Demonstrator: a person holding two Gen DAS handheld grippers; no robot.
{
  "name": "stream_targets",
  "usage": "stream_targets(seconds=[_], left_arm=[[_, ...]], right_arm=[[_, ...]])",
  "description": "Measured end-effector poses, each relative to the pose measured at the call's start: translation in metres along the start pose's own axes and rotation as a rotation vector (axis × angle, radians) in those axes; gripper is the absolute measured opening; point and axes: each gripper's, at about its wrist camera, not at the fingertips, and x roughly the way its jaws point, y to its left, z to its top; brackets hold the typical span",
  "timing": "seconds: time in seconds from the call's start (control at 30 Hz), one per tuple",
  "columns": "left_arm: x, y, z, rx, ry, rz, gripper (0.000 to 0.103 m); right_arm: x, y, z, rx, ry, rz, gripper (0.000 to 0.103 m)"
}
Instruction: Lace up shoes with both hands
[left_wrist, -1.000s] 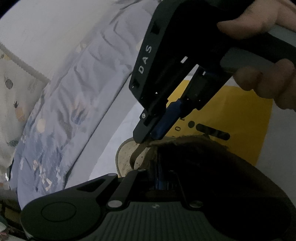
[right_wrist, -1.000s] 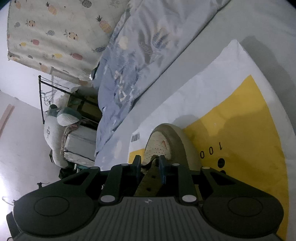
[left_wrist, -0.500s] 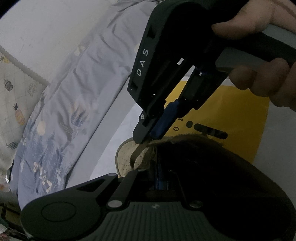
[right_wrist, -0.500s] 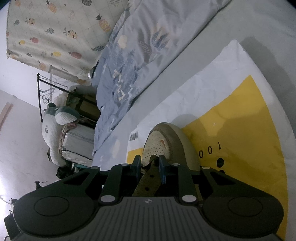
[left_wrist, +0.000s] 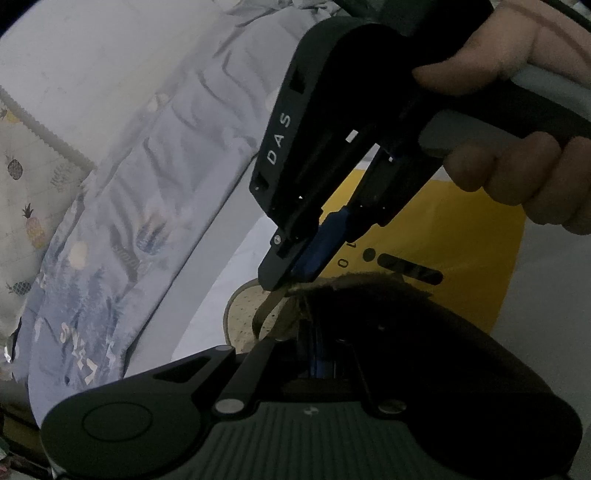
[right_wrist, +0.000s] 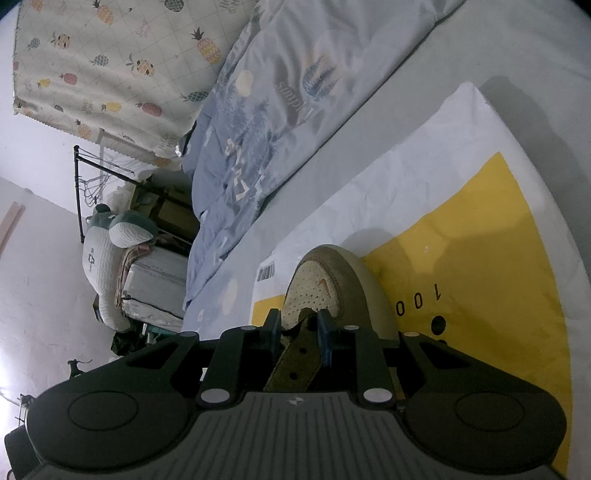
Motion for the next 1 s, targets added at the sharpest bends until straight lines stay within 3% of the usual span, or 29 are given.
stream_targets(seconds=[1.0], left_arm=[[0.0056, 0.0025, -0.0022, 0.031, 0.037, -0.023, 0.002]], right_arm=[[-0.0001, 0.0031, -0.001, -0.005, 0.002, -0.011, 0.023]])
